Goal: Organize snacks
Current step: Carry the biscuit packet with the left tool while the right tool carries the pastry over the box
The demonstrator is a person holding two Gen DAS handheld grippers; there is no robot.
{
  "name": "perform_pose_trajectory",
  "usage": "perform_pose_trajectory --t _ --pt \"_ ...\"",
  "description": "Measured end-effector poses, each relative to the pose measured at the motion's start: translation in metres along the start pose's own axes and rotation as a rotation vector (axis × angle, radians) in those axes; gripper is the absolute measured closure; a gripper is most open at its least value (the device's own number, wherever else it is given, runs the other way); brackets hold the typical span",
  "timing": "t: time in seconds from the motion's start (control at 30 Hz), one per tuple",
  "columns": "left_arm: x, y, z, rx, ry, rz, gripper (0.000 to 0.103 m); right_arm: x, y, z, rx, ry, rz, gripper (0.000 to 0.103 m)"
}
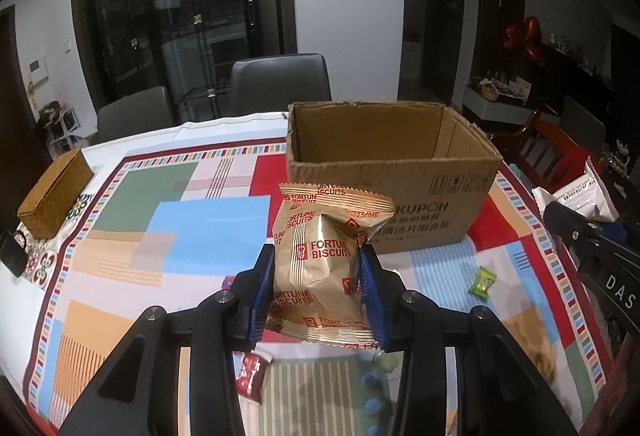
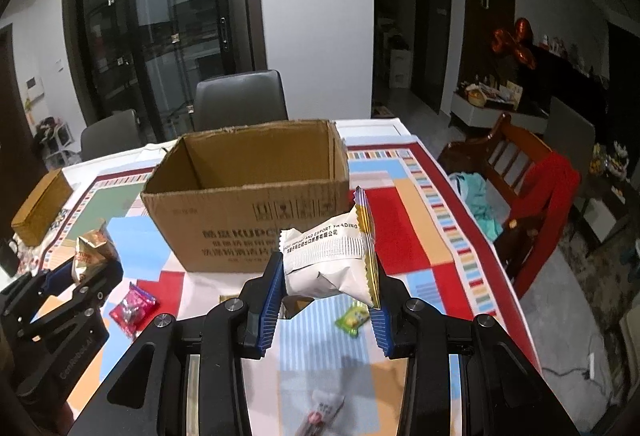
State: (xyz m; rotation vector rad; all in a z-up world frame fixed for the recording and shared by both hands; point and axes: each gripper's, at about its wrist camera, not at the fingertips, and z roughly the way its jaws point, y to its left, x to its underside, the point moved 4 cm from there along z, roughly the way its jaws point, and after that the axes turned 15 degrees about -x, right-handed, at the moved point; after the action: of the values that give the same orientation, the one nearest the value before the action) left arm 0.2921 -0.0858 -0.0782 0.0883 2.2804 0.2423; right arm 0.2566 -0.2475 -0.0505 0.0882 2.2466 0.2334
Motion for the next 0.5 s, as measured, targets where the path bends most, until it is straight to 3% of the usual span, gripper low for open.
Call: perform_pose_trajectory --t 0.5 --pt "-0.049 -0.012 0.010 0.038 -0.041 0.015 0.062 -0.050 0.000 0.013 -0.015 -0.028 -0.066 0.063"
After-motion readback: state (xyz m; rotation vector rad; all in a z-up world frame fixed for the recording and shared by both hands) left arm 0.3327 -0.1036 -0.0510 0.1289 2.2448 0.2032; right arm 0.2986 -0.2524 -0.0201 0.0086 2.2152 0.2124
